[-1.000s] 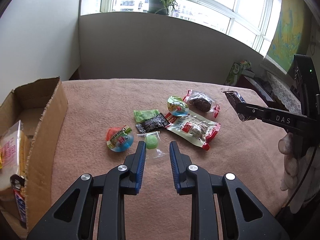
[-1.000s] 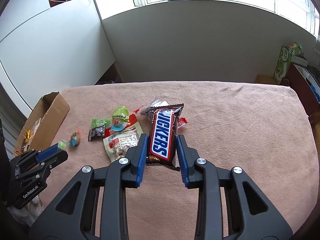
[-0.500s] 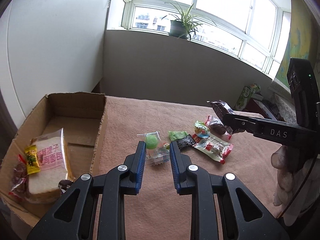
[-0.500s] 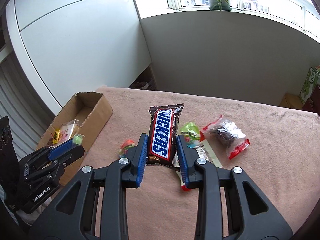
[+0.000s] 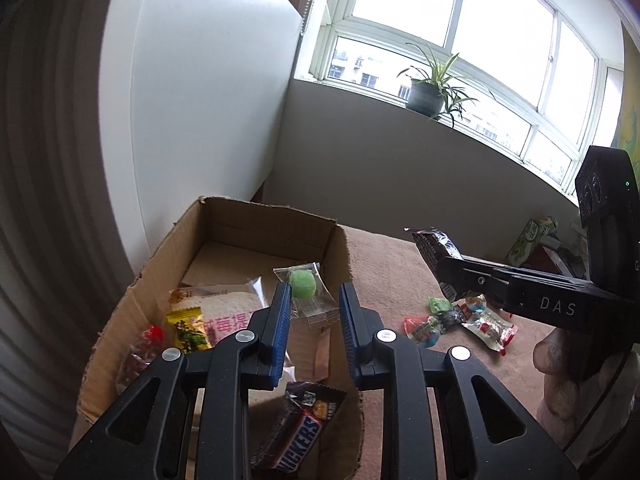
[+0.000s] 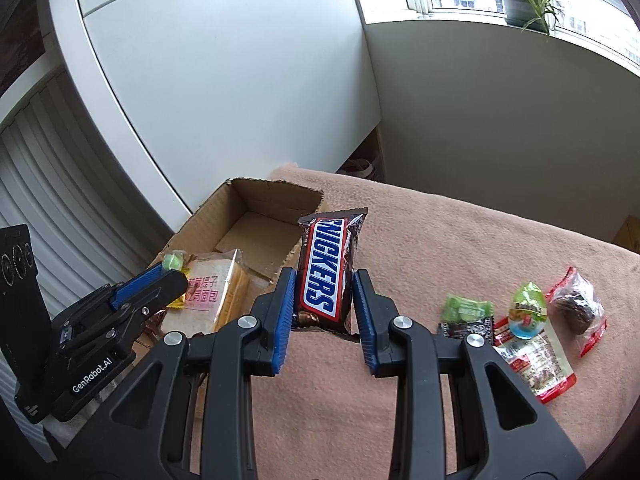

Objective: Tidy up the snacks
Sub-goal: 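Carry the Snickers and green candy into the box and open both tools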

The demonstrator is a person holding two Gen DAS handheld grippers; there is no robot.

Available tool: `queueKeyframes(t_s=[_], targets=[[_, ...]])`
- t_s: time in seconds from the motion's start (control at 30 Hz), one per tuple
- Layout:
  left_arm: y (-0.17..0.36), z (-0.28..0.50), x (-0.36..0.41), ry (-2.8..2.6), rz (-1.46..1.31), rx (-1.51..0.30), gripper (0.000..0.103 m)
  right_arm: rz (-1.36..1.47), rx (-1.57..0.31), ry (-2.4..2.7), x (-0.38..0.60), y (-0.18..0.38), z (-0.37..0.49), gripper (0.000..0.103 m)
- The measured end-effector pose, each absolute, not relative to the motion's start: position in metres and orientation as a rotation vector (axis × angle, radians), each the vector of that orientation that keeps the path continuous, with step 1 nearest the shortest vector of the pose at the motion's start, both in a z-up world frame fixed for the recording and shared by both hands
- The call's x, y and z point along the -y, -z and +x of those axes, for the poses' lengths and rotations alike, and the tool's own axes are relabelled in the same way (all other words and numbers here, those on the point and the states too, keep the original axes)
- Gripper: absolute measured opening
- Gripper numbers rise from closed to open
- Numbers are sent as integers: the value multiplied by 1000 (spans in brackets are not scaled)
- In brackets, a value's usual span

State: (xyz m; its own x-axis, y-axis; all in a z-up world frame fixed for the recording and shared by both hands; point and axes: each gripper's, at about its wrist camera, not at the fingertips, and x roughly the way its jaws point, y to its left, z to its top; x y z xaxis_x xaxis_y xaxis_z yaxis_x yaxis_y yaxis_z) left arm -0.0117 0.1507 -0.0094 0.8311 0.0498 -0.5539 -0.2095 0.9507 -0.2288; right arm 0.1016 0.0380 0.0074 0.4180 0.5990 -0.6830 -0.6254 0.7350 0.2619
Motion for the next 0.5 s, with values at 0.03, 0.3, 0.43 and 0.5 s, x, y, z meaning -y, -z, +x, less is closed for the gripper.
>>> queueKeyframes(t_s=[0.03,0.3,0.43,0.5], targets=[[9,-10,-156,-149,-290,-577,22,-41,-844,-773,-45,-6,101,30],[14,10,-187,-203,-306,-601,22,-63,-863,-820,-83,4,104,30],[16,18,-196,-211,-321,-616,22,-81,-878,-834,-100,11,106,30],[18,23,-199,-211,-339,-624,23,-93,-886,-836,-105,16,107,30]])
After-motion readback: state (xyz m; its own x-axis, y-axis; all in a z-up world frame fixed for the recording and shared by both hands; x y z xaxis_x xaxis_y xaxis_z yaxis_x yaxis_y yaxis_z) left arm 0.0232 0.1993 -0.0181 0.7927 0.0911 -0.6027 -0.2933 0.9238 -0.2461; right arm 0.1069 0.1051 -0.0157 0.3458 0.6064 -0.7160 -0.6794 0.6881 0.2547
